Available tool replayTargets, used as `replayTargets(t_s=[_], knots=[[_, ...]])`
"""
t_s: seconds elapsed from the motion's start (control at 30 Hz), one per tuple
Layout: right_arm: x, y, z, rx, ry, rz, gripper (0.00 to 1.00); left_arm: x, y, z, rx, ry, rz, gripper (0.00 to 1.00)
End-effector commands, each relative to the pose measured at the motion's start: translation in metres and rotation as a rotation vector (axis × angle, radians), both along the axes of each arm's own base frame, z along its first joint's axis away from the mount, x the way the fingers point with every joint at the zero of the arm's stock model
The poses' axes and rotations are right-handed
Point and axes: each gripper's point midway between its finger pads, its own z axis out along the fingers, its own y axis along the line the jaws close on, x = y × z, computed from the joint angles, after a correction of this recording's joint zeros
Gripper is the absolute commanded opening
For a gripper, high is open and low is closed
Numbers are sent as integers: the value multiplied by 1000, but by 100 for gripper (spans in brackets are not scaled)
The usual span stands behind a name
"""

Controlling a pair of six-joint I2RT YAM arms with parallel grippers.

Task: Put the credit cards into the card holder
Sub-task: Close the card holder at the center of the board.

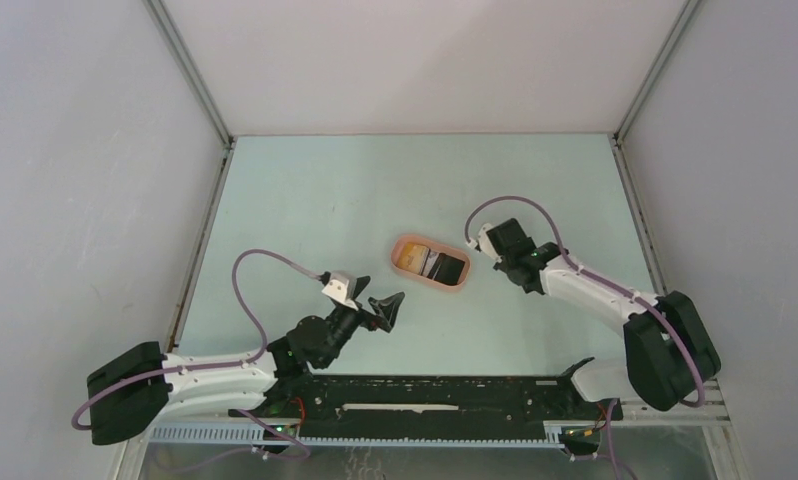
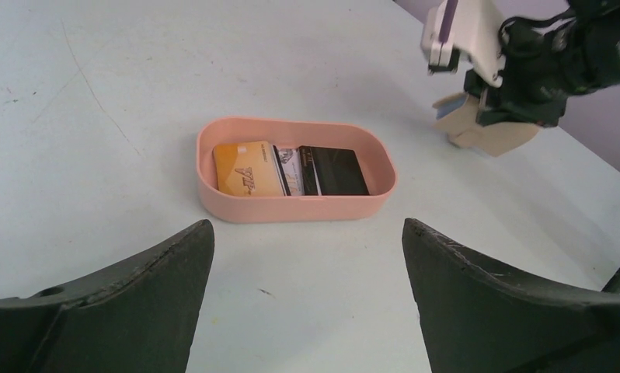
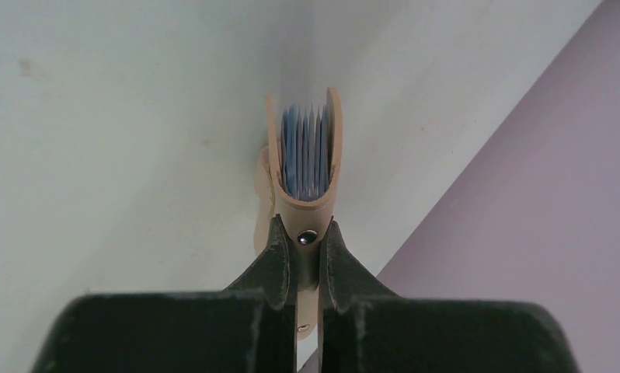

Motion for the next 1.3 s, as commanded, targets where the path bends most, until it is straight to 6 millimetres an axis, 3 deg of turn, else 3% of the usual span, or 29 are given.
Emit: replayTargets(t_s=[0.0,0.07,0.2,0.37,0.57,0.7,0.77,0.93,1.03,1.17,1.27], knots=[[5,24,2,33,-48,37,0,1,3,11,-50,-30,9,95],[-5,34,-12,68,17,63,2,0,3,11,-56,-28,6,95],[-24,46,-33,83,124,109,18,-1,4,10,-62,-26,4,95],[-49,63,-45,138,244,180,39,-1,2,10,-59,-26,-2,95],[-73,83,-45,254,349,252,64,-2,-3,12,-56,-28,-25,95],[-81,95,-32,328,373,300,71,-5,-10,16,-53,-39,-64,95],[-82,101,-16,388,368,326,74,-8,-17,23,-54,-54,-103,95],[-70,106,43,629,318,348,76,-16,-46,45,-46,-106,-229,96],[-47,90,71,786,272,300,77,-16,-72,63,-49,-124,-311,95],[-12,57,74,944,272,153,76,-10,-115,91,-98,-101,-435,91],[7,37,64,1045,346,40,72,-2,-147,104,-107,-63,-545,83]])
